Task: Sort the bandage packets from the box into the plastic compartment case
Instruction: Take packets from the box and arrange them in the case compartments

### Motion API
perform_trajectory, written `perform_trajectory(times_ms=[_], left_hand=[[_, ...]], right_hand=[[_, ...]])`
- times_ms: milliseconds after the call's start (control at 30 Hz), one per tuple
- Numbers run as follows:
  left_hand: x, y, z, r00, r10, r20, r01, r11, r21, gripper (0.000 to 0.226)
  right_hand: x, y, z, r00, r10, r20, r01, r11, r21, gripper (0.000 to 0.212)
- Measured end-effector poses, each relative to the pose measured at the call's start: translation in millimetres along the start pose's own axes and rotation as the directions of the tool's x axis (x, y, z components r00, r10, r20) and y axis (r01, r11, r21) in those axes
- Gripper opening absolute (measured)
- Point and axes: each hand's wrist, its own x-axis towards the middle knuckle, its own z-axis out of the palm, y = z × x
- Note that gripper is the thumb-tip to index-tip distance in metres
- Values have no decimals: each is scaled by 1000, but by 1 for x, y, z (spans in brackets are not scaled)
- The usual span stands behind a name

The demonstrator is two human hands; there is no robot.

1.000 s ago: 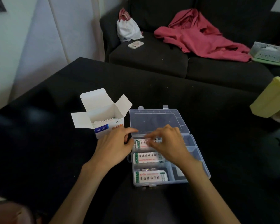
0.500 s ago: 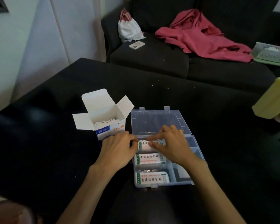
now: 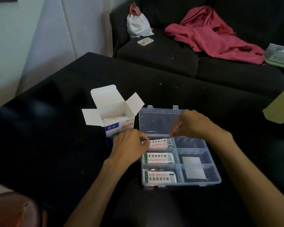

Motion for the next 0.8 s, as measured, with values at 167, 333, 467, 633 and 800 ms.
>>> perform_trajectory(times_ms=[167, 333, 467, 633, 800], left_hand=[[-1, -2, -6, 995, 33, -96, -31, 999, 31, 14], [-3, 1, -7, 990, 76, -119, -64, 992, 105, 21], [-3, 1, -6, 994, 66, -84, -60, 995, 74, 17], [-3, 1, -9, 993, 72, -92, -65, 995, 77, 17], [-3, 2, -10, 992, 67, -107, -61, 996, 63, 18]], right_hand=[[-5, -8, 18, 994, 79, -73, -89, 986, -141, 40], [-6, -11, 36, 993, 90, -77, -96, 993, -67, 34], [-10, -11, 32, 991, -107, -75, 106, 994, -26, 16], [-11, -14, 22, 971, -241, 6, 239, 960, -145, 28], [-9, -13, 25, 974, -228, 12, 226, 954, -199, 29]])
